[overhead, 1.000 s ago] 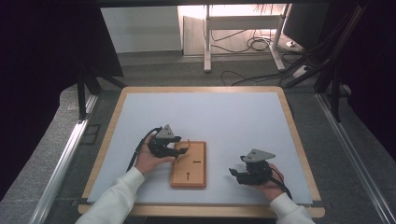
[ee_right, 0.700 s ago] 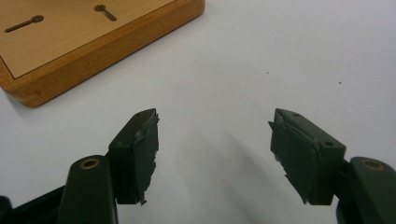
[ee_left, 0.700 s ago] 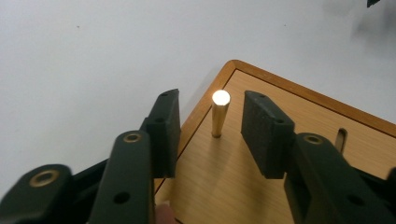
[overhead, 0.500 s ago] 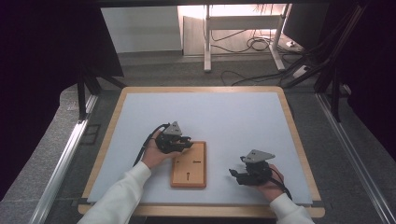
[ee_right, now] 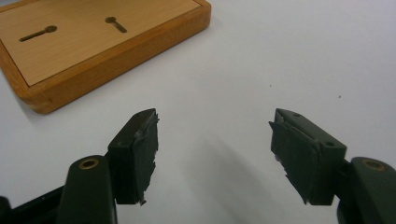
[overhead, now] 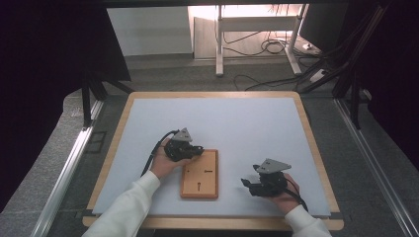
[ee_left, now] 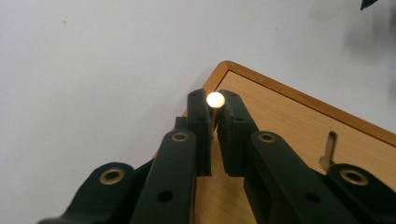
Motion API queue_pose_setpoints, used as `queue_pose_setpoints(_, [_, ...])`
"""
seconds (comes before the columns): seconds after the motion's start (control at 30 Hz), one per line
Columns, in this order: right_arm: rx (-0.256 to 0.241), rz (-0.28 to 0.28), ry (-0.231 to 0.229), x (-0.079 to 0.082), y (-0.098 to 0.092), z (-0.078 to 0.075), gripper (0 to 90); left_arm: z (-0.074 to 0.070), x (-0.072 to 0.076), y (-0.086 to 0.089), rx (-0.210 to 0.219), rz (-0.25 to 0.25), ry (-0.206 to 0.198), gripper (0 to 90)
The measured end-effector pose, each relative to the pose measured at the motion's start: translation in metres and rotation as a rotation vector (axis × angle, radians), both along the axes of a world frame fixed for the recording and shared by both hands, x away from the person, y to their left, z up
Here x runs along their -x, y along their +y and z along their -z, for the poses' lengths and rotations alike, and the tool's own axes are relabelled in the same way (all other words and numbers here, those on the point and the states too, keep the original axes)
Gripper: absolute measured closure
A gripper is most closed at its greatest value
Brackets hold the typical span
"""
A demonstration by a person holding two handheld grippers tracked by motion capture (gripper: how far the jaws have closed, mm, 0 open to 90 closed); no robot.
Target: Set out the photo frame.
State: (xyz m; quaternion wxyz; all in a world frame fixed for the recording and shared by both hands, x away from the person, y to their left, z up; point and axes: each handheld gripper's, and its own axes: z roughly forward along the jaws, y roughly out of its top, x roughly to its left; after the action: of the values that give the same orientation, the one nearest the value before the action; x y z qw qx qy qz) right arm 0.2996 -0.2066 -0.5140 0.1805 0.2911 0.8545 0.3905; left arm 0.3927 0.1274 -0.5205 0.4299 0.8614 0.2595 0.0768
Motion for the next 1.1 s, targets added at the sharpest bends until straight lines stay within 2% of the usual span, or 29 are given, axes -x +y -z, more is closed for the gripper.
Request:
queue_pose_setpoints(0.13, [0.006, -0.025, -0.019, 0.003, 0.005, -0.001, 29.9, -0.002, -0.002, -0.001, -0.009, 0.001, 0.016, 84.8])
queue_pose_setpoints(0.33, [0.016, -0.049, -0.034, 0.007, 0.01, -0.002, 28.9, -0.003, -0.004, -0.001, 0.0, -0.005, 0.058, 84.4])
queue_pose_setpoints(0.47, [0.018, -0.057, -0.048, 0.008, 0.013, -0.004, 27.6, -0.004, -0.005, -0.001, -0.016, -0.004, 0.065, 84.4])
queue_pose_setpoints(0.6, [0.029, -0.086, -0.062, 0.014, 0.022, -0.009, 26.7, -0.004, -0.006, -0.002, -0.005, -0.011, 0.082, 84.5])
queue_pose_setpoints(0.8, [0.032, -0.126, -0.061, 0.019, 0.033, -0.011, 26.1, -0.004, -0.007, 0.0, -0.01, -0.002, 0.087, 84.3])
queue_pose_setpoints(0.83, [0.035, -0.135, -0.057, 0.02, 0.036, -0.011, 26.0, -0.004, -0.008, 0.0, 0.002, -0.001, 0.094, 84.2])
queue_pose_setpoints(0.97, [0.031, -0.139, -0.059, 0.021, 0.038, -0.011, 25.8, -0.004, -0.009, 0.001, 0.011, 0.001, 0.107, 84.0])
queue_pose_setpoints(1.0, [0.031, -0.139, -0.059, 0.021, 0.038, -0.011, 25.8, -0.004, -0.01, 0.002, 0.002, 0.009, 0.109, 84.0])
queue_pose_setpoints(1.03, [0.03, -0.138, -0.059, 0.021, 0.038, -0.011, 25.8, -0.004, -0.011, 0.001, 0.015, 0.006, 0.113, 84.0])
queue_pose_setpoints(1.1, [0.029, -0.139, -0.062, 0.021, 0.038, -0.012, 25.5, -0.004, -0.013, 0.003, 0.008, 0.012, 0.125, 84.2])
